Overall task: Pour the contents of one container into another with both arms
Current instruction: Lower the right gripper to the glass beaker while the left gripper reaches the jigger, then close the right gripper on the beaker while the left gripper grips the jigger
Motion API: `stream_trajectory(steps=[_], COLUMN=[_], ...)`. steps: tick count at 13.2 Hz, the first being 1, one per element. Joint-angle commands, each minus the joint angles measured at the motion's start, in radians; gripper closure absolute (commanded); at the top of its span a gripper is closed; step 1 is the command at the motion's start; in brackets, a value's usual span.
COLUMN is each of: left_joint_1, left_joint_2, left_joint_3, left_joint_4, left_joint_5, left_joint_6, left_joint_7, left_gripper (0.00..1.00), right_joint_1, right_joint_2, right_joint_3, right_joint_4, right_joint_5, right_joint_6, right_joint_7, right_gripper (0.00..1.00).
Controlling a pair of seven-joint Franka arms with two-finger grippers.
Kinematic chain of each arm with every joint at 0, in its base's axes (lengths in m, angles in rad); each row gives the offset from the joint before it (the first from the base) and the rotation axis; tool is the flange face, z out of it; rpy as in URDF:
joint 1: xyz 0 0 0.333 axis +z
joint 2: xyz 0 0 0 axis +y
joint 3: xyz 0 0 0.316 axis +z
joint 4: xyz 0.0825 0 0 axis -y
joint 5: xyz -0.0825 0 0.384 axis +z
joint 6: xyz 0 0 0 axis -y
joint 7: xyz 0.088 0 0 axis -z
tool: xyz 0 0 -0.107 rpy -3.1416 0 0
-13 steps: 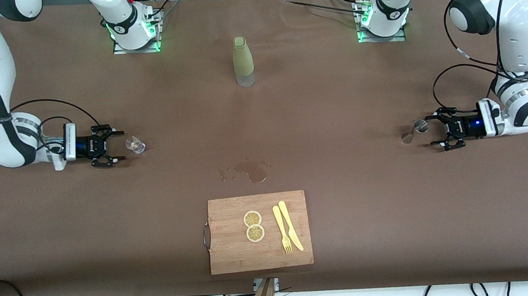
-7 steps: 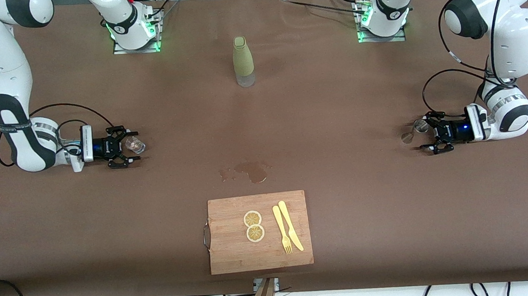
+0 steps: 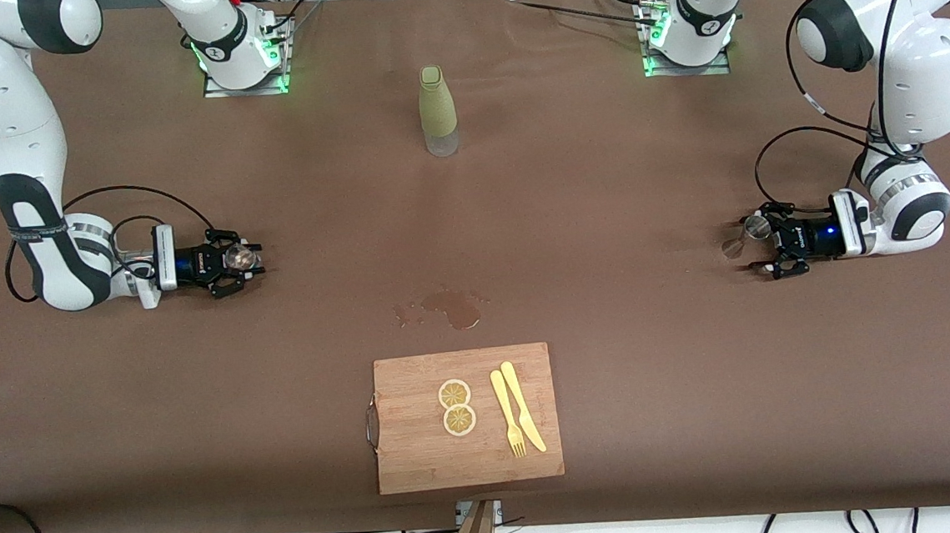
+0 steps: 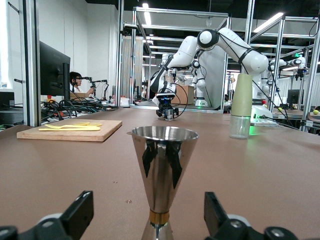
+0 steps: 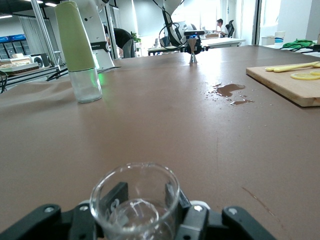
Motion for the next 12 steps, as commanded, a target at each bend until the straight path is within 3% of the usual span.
stream_trajectory(steps=[1, 4, 6, 9, 12], left_joint_1=[-0.015, -0.015, -0.015, -0.013, -0.012], left_joint_2=[-0.003, -0.001, -0.003, -0.003, -0.003], left_joint_3=[0.008, 0.008, 0.008, 0.01, 0.011], left_joint_4=[-0.031, -0.032, -0.031, -0.031, -0.032], left_joint_5=[-0.011, -0.003, -0.002, -0.002, 0.0], left_joint_6=[0.018, 0.018, 0.018, 0.018, 0.018], left_joint_7=[0.149, 0.151, 0.151, 0.151, 0.152], left_gripper=[0.13, 0.17, 0.34, 0.51, 0.52], right_joint_1=[-0.001, -0.001, 0.016, 0.054, 0.061], right_joint_2=[0.009, 0.011, 0.008, 0.008, 0.003], right_joint_3=[-0.003, 0.019, 0.02, 0.026, 0.086], right_joint_4=[0.012, 0.028, 0.052, 0.119, 0.198], right_joint_5=[0.018, 0.017, 0.017, 0.017, 0.017], right_joint_6=[-0.036, -0.056, -0.096, -0.186, -0.237], right_joint_7=[-0.002, 0.034, 0.09, 0.165, 0.264], right_gripper=[0.97, 1.0, 1.0, 1.0, 1.0])
